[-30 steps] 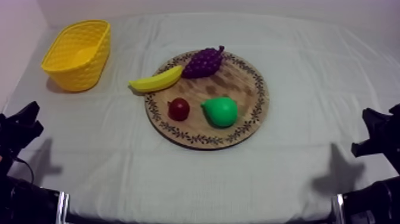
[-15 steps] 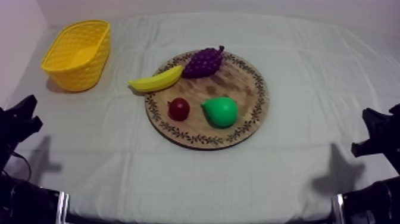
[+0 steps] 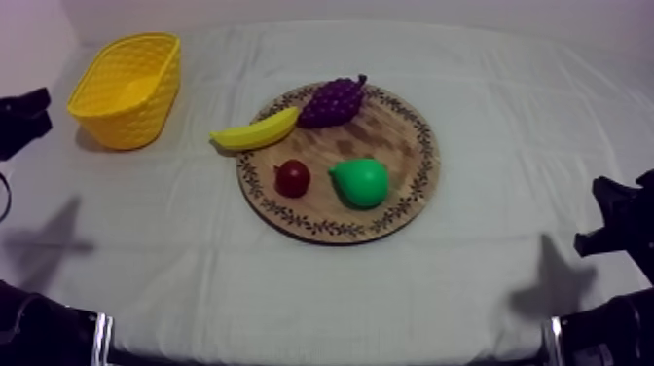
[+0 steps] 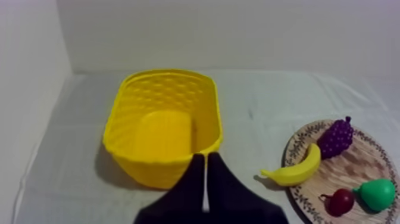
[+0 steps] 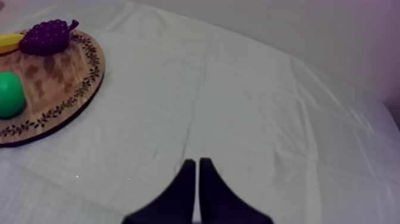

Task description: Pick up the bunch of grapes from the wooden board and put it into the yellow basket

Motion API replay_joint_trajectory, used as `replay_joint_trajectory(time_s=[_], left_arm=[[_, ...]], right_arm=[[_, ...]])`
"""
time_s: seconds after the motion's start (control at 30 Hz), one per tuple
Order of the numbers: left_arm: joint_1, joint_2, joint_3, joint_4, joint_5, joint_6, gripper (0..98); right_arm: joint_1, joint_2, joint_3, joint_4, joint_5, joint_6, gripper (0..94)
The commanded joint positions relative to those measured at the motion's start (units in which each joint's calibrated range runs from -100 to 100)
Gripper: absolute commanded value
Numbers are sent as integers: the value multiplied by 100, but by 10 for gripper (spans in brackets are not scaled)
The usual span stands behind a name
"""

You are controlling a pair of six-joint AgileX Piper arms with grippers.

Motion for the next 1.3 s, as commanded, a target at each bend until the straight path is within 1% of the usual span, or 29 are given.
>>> replay_joint_trajectory(time_s=[0.0,0.1,0.2,0.3,0.37,0.53,0.6,0.77,0.87,0.93,0.97,1.03,1.1,1.17,1.23,1.27], left_arm=[[31,686,-1005,11,776,-9,0],[109,1135,-1693,58,1427,-86,0],[256,1550,-2214,80,1744,-271,0],[436,1911,-2657,67,1878,-428,0],[553,2152,-2993,42,2002,-469,0],[897,2774,-3829,-161,2303,-496,0],[994,3020,-4060,-205,2345,-517,0],[1226,3633,-4521,-220,2376,-593,0],[1330,4007,-4782,-188,2325,-720,0],[1357,4273,-4977,-80,2286,-895,0],[1355,4418,-5096,10,2294,-1006,0],[1332,4701,-5352,255,2342,-1265,0],[1299,4973,-5596,543,2403,-1527,0],[1280,5255,-5870,787,2542,-1718,0],[1300,5542,-6193,920,2770,-1810,0],[1328,5680,-6366,925,2895,-1801,0]], right_arm=[[1,-1,4,0,1,-2,2],[1,-1,4,0,1,-3,2],[1,-1,4,0,1,0,2],[1,-1,4,0,1,-2,2],[1,-1,4,0,1,-2,2],[1,-1,4,0,1,0,2],[1,-1,4,0,1,1,2],[1,-1,4,0,1,2,2],[1,-1,4,0,1,2,2],[1,-1,4,0,1,2,2],[1,-1,4,0,1,2,2],[1,-1,4,0,1,2,2],[1,-1,4,0,1,2,2],[1,-1,4,0,1,2,2],[1,-1,4,0,1,1,2],[1,-1,4,0,1,-1,2]])
